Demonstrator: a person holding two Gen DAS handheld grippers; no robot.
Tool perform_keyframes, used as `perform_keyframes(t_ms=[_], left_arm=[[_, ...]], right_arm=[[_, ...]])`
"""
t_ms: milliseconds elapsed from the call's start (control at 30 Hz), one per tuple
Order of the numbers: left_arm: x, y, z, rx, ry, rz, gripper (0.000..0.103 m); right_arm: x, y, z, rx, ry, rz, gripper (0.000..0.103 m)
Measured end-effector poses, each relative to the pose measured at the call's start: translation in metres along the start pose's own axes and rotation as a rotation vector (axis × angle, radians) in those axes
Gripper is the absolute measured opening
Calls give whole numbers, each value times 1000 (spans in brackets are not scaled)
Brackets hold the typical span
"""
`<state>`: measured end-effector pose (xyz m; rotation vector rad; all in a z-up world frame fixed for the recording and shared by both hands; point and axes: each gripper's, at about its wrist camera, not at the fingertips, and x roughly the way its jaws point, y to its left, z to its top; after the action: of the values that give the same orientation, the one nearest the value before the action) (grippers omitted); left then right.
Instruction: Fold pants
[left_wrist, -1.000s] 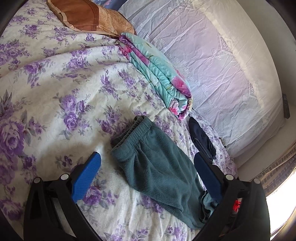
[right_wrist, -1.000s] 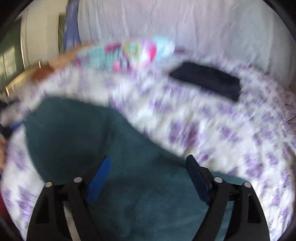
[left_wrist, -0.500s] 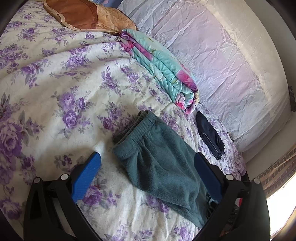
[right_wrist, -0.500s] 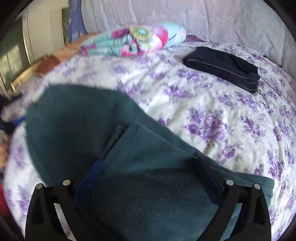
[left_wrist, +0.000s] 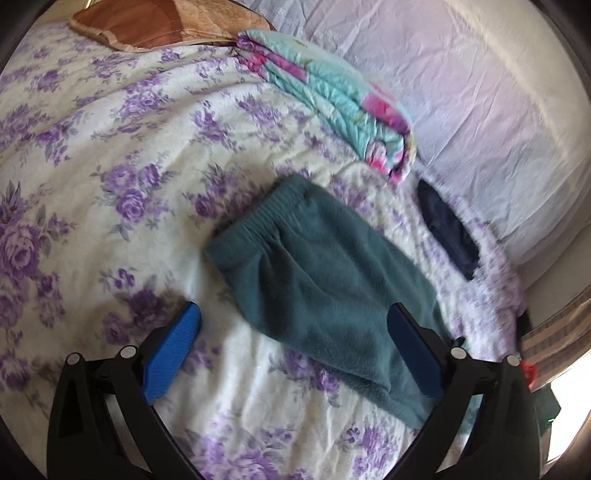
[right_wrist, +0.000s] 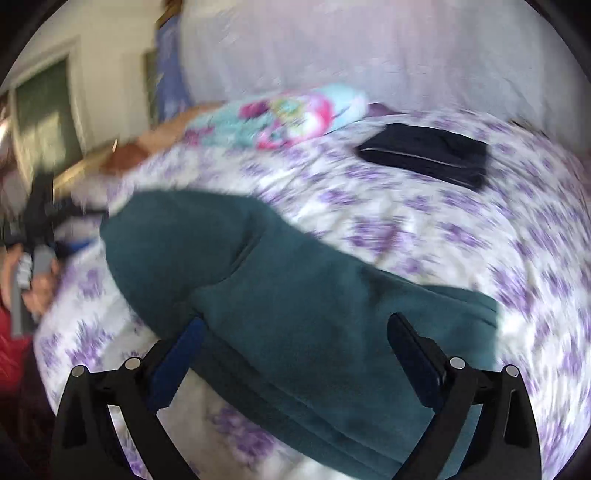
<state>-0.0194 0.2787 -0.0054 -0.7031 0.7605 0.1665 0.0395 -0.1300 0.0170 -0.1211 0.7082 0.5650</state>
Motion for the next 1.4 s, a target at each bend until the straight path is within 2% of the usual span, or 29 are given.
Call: perform_keyframes(t_ms=[67, 133, 167, 233, 400, 533, 567, 633, 667, 700, 833, 900, 1000, 1067, 1100, 1167, 1200, 1267, 1400], left_arm=[[5, -4, 2, -11, 12, 9, 98], [8, -3, 5, -46, 23, -26, 98], [10, -3, 7, -66, 27, -45, 98], [16, -3, 11, -103, 30, -87, 98], [24, -1, 14, -94, 3, -144, 98], [18, 6, 15, -129, -16, -203, 98], [18, 8, 15, -145, -24, -206, 95], [20, 11, 18, -171, -29, -191, 77], [23, 14, 18, -186, -19, -182, 64], [26, 16, 20, -197, -14, -181, 57], [28, 22, 20, -223, -16, -196, 42], [30, 29, 19, -255, -12, -207, 18], [30, 38, 18, -306, -6, -274, 9], [24, 30, 19, -261, -20, -256, 8], [20, 24, 20, -227, -34, -237, 8], [7, 6, 21, -131, -74, -185, 7], [-4, -12, 21, -52, -107, -139, 7], [-18, -39, 19, 49, -142, -103, 7], [-41, -97, 7, 232, -190, -91, 7]], right_arm=[[-7, -24, -8, 111, -10, 18, 100], [-7, -54, -19, 262, 12, 91, 100], [-7, -68, -24, 336, 5, 166, 100], [-9, -78, -26, 391, -21, 217, 100], [-6, -56, -23, 289, 11, 120, 100], [-7, -58, -24, 305, 9, 134, 100], [-7, -60, -25, 314, 6, 143, 100], [-7, -62, -25, 320, 4, 148, 100], [-7, -62, -25, 318, 5, 145, 100], [-7, -62, -25, 314, 7, 141, 100], [-9, -64, -25, 322, 2, 148, 100], [-16, -70, -24, 347, -20, 156, 100], [-35, -83, -27, 381, -66, 108, 100], [-41, -89, -28, 349, -40, 42, 100], [-40, -90, -29, 295, 12, -60, 100], [-32, -89, -35, 200, 97, -205, 100], [-20, -88, -41, 148, 169, -251, 100], [-19, -94, -42, 183, 162, -213, 100], [-25, -103, -43, 233, 120, -150, 100]])
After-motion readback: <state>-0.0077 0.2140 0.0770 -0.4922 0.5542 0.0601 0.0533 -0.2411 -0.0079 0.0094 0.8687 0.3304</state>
